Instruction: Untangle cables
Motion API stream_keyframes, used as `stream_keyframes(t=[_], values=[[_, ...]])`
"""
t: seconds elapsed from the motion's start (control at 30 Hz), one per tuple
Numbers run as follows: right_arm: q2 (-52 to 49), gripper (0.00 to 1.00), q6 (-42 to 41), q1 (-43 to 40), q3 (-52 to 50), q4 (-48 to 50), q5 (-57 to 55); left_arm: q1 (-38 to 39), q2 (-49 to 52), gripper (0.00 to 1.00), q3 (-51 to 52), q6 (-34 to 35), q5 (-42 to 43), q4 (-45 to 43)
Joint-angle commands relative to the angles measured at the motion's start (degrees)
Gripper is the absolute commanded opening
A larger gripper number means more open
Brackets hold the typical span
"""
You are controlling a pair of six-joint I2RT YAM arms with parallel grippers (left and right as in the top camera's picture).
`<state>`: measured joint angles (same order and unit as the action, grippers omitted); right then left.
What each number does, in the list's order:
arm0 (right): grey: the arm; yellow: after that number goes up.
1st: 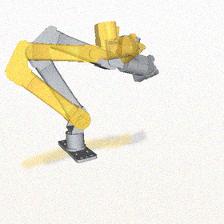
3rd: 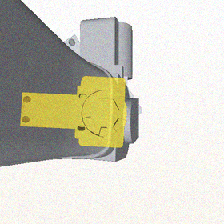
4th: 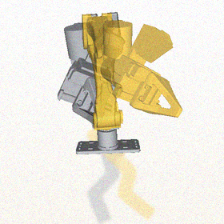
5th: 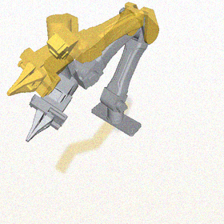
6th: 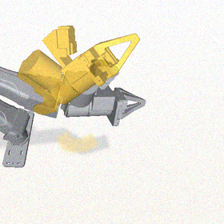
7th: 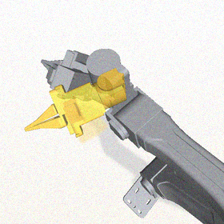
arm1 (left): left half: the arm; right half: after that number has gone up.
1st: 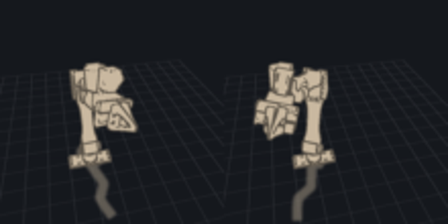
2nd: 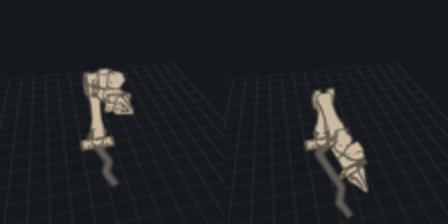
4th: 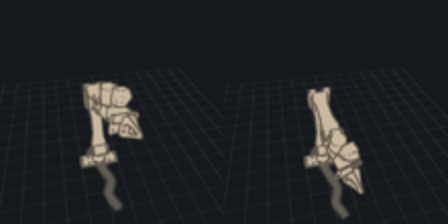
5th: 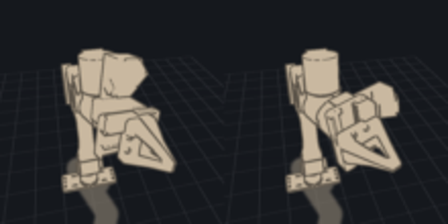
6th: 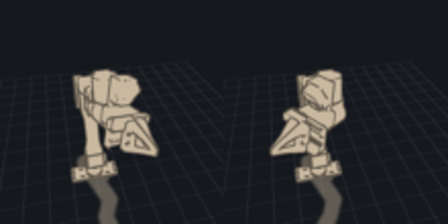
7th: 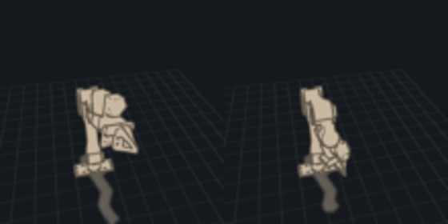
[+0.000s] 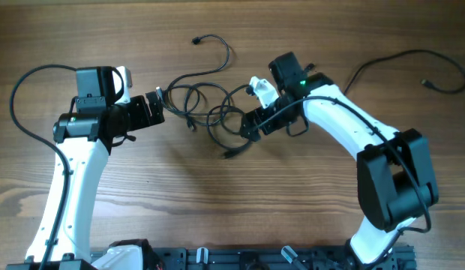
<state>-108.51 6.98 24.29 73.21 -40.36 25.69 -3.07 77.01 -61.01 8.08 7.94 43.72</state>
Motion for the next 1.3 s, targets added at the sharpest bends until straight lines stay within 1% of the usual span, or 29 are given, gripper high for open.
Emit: stream_keyframes(t=[0.0, 0.17, 0.27, 0.33, 0.4, 0.6, 0.67, 0.77, 1.0, 1.07, 1.13, 1.2, 1.27], values=[[1.01, 0.94, -0.98, 0.68, -4.42, 6.43, 1.4, -0.31, -0.31, 1.0, 0.24, 0.55, 0.09, 0.07], [1.01, 0.91, -5.73, 0.74, -10.05, 14.99, 1.4, -0.31, -0.31, 1.0, 0.24, 0.55, 0.09, 0.07], [1.01, 0.89, -5.92, 1.03, -11.65, 17.59, 1.42, -0.31, -0.31, 1.0, 0.24, 0.55, 0.09, 0.07], [0.98, 0.84, -5.95, 1.57, -12.48, 19.96, 1.42, -0.31, -0.31, 1.0, 0.24, 0.55, 0.09, 0.07], [0.98, 0.83, -5.99, 2.4, -13.6, 23.82, 1.42, -0.31, -0.31, 1.0, 0.24, 0.55, 0.09, 0.07], [0.81, 0.82, -5.88, 5.31, -14.69, 32.7, -0.74, -0.31, -0.31, 1.0, 0.24, 0.55, 0.09, 0.07], [0.68, 0.82, -5.9, 5.79, -14.69, 34.47, -3.26, -0.31, -0.31, 1.0, 0.24, 0.55, 0.09, 0.07], [-0.11, 0.75, -5.81, 5.92, -14.69, 36.5, -3.91, -0.31, -0.31, 1.0, 0.24, 0.55, 0.09, 0.07], [-4.07, 0.74, -4.24, 5.92, -14.69, 36.63, -8.96, -0.31, -0.31, 1.0, 0.24, 0.55, 0.09, 0.07], [-5.35, 0.68, -3.3, 5.92, -14.69, 36.65, -9.01, -0.31, -0.31, 1.0, 0.24, 0.55, 0.09, 0.07], [-6.14, 0.66, -3.28, 5.92, -14.69, 36.65, -9.03, -0.31, -0.31, 1.0, 0.24, 0.55, 0.09, 0.07], [-6.4, 0.54, -3.32, 5.92, -14.69, 36.65, -9.05, -0.31, -0.31, 1.0, 0.24, 0.55, 0.09, 0.07], [-6.4, 0.29, -3.34, 5.92, -14.69, 36.81, -9.05, -0.31, -0.31, 1.0, 0.24, 0.55, 0.09, 0.07]])
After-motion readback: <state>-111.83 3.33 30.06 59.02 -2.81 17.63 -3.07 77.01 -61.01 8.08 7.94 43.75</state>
